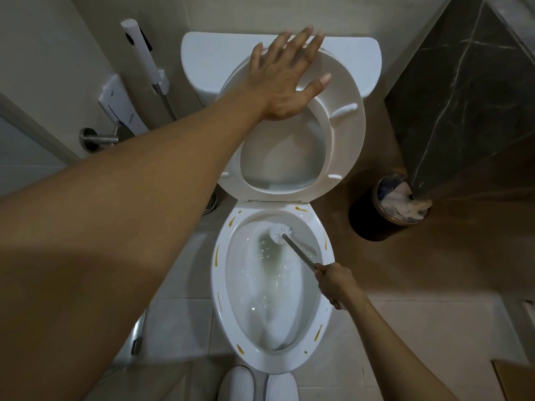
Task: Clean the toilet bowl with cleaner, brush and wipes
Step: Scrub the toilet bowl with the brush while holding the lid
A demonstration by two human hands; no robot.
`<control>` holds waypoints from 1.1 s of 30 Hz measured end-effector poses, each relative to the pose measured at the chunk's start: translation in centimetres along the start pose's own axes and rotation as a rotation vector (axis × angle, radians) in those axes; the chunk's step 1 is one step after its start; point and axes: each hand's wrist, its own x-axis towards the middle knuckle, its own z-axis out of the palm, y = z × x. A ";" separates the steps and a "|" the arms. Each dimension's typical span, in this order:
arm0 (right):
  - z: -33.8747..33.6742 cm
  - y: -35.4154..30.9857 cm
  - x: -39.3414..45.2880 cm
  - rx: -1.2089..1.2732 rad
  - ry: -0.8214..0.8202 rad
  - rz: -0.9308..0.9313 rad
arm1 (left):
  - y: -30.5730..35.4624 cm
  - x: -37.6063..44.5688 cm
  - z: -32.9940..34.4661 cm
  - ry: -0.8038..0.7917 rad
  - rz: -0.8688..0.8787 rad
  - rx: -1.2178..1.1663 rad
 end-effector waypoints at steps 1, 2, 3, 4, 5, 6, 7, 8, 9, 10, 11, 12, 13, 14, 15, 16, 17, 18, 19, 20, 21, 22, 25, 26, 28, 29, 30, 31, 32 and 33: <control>0.2 -0.7 0.0 -0.021 -0.002 -0.036 | 0.0 0.0 0.0 0.001 -0.001 -0.001; 0.3 -1.4 -0.1 -0.049 -0.016 -0.074 | 0.0 0.0 0.0 0.001 -0.002 -0.002; 0.6 -2.1 -0.2 -0.073 -0.035 -0.102 | 0.0 0.0 0.0 0.003 -0.005 -0.004; 0.7 -2.6 -0.4 -0.088 -0.055 -0.117 | 0.0 0.0 0.0 0.006 -0.008 -0.006; 0.8 -2.8 -0.6 -0.091 -0.069 -0.122 | 0.0 0.0 0.0 0.007 -0.009 -0.008; 0.8 -2.8 -0.6 -0.089 -0.070 -0.123 | 0.0 0.0 0.0 0.005 -0.009 -0.010; 0.6 -2.5 -0.5 -0.073 -0.057 -0.113 | 0.0 0.0 -0.1 0.002 -0.007 -0.011; 0.2 -2.1 -0.5 -0.050 -0.037 -0.086 | 0.0 0.0 0.0 0.000 -0.006 -0.012; -0.2 -1.7 -0.5 -0.037 -0.016 -0.052 | 0.0 0.0 0.0 -0.001 -0.005 -0.013; -0.5 -1.3 -0.4 -0.043 -0.002 -0.024 | 0.0 0.0 0.0 0.000 -0.002 -0.013; -0.6 -1.1 -0.4 -0.065 0.002 -0.015 | 0.0 0.0 0.0 0.002 0.000 -0.013; -0.6 -1.2 -0.5 -0.091 -0.001 -0.026 | 0.0 -0.1 0.0 0.005 0.001 -0.012; -0.3 -1.6 -0.7 -0.105 -0.001 -0.047 | 0.0 -0.1 0.0 0.008 0.001 -0.010; 0.2 -2.0 -0.8 -0.106 0.000 -0.062 | 0.1 0.0 0.0 0.009 0.000 -0.009; 0.8 -2.3 -0.9 -0.092 -0.010 -0.072 | 0.1 0.0 0.0 0.009 0.001 -0.008; 1.5 -2.3 -0.8 -0.061 -0.028 -0.080 | 0.1 -0.1 0.0 0.009 0.001 -0.007; 1.9 -2.2 -0.7 -0.021 -0.039 -0.082 | 0.0 -0.1 0.0 0.008 0.001 -0.008; 2.0 -1.9 -0.6 0.011 -0.027 -0.074 | -0.1 0.0 -0.1 0.008 0.003 -0.011; 1.8 -1.5 -0.5 0.029 0.002 -0.059 | -0.1 0.0 -0.1 0.007 0.006 -0.014; 1.3 -0.9 -0.5 0.040 0.032 -0.035 | -0.1 0.0 0.0 0.009 0.009 -0.012; 0.7 -0.3 -0.5 0.047 0.063 -0.012 | -0.1 0.0 0.0 0.011 0.010 -0.007; 0.2 0.4 -0.5 0.049 0.083 0.005 | -0.1 -0.1 0.0 0.012 0.009 -0.005; -0.5 1.8 -0.5 0.077 0.068 -0.006 | 0.0 0.0 0.0 0.014 0.004 -0.012; -0.5 1.9 -0.3 0.074 0.059 -0.029 | 0.0 0.0 0.1 0.017 0.002 -0.012; -0.2 1.4 0.1 0.061 0.038 -0.087 | 0.1 0.0 0.1 0.015 -0.002 -0.012; 0.0 0.9 0.2 0.042 0.013 -0.122 | 0.0 0.0 0.1 0.013 -0.002 -0.008; 0.3 0.3 0.1 -0.002 -0.015 -0.162 | 0.0 0.1 0.2 0.013 -0.001 -0.005; 0.6 -0.3 -0.1 -0.071 -0.045 -0.198 | 0.0 0.1 0.2 0.013 0.001 -0.003; 0.9 -0.9 -0.5 -0.131 -0.077 -0.219 | -0.1 0.1 0.3 0.013 0.003 -0.001; 1.0 -1.3 -0.8 -0.164 -0.106 -0.225 | -0.1 0.1 0.3 0.012 0.004 0.003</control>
